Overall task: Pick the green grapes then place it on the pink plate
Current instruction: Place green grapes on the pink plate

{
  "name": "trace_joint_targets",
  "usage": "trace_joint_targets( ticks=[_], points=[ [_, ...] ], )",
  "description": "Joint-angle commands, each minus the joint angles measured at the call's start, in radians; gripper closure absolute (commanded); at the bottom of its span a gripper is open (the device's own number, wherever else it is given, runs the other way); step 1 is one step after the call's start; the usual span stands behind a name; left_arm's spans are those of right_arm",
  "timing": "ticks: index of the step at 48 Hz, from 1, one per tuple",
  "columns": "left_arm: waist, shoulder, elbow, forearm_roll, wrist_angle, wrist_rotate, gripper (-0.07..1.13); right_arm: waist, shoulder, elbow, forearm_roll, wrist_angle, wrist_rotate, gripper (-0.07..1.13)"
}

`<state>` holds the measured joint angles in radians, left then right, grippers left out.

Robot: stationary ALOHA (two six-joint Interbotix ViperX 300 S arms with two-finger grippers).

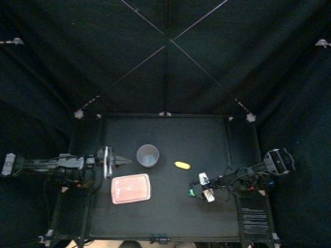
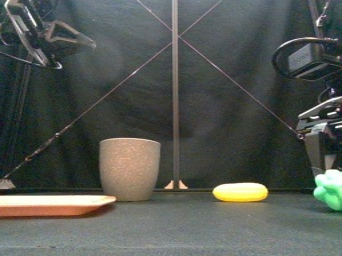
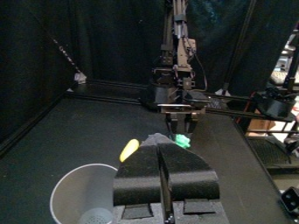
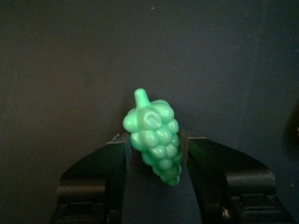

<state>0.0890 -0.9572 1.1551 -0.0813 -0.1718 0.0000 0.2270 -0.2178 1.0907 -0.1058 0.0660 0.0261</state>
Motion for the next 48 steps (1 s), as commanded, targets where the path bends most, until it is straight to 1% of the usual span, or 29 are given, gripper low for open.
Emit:
trace_joint_targets(
  ticks=[1,7,11,19,24,30,37,43,48],
  points=[
    [0.003,0.003,-0.011,-0.002,-0.009,0.000,0.89,0.000,-0.009,-0.040,0.003,-0.008,0.002,0.39],
    [0.003,0.003,0.000,0.000,-0.009,0.000,0.89,-0.012,-0.008,-0.109,-0.006,-0.020,-0.003,0.40],
    [0.005,0.005,0.006,0.000,-0.009,0.002,0.89,-0.031,0.003,-0.186,-0.015,-0.044,-0.008,0.40],
    [0.006,0.003,0.003,0.002,-0.009,0.003,0.89,-0.067,0.081,-0.333,-0.051,-0.118,-0.009,0.40],
    [0.009,0.003,0.002,0.002,-0.011,0.003,0.89,-0.094,0.187,-0.440,-0.071,-0.187,-0.008,0.40],
    [0.009,0.005,0.005,0.003,-0.011,0.003,0.89,-0.110,0.327,-0.583,-0.094,-0.233,-0.009,0.40],
    [0.012,0.003,0.012,0.000,-0.011,0.003,0.89,-0.115,0.511,-0.782,-0.129,-0.233,-0.008,0.40],
    [0.012,0.005,0.018,-0.002,-0.009,0.003,0.89,-0.117,0.620,-0.920,-0.149,-0.222,-0.006,0.40],
    [0.012,0.003,0.025,0.000,-0.011,0.003,0.89,-0.118,0.695,-1.028,-0.153,-0.178,-0.005,0.40]
  ],
)
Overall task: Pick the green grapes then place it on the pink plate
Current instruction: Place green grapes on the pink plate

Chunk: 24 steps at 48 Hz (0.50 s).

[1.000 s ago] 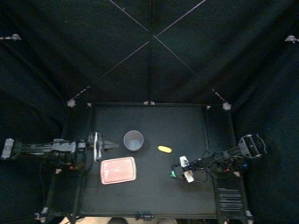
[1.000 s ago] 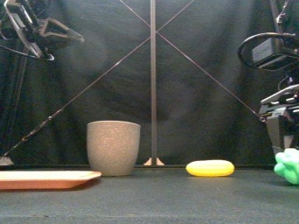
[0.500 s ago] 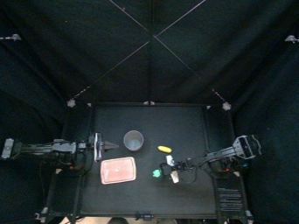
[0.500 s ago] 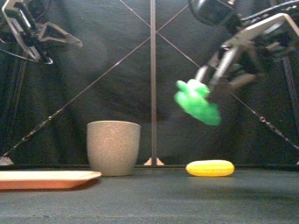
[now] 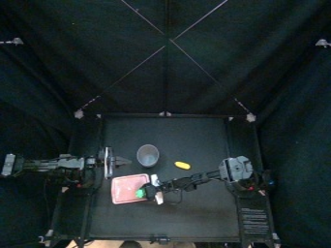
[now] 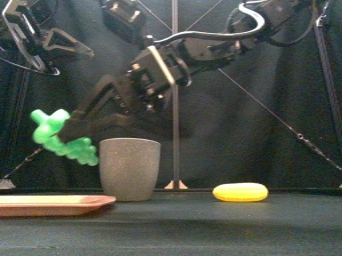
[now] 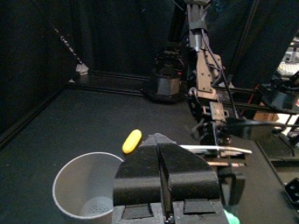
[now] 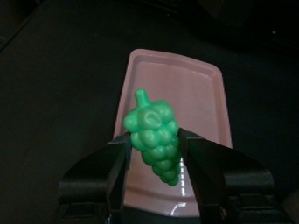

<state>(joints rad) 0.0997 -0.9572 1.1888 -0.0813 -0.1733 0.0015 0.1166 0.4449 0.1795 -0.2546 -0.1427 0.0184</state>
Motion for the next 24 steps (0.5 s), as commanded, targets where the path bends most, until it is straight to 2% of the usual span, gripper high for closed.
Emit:
trace_joint_targets(
  ticks=[1,15,24],
  points=[
    [0.002,0.005,-0.009,0.000,-0.009,0.000,0.89,-0.009,0.043,-0.135,-0.003,0.043,0.005,0.40],
    [0.003,0.003,0.005,0.000,-0.008,0.002,0.89,-0.037,0.146,-0.307,0.015,0.221,0.011,0.39],
    [0.003,0.003,0.005,0.002,-0.008,0.002,0.89,-0.044,0.153,-0.345,0.058,0.256,0.011,0.32]
  ],
)
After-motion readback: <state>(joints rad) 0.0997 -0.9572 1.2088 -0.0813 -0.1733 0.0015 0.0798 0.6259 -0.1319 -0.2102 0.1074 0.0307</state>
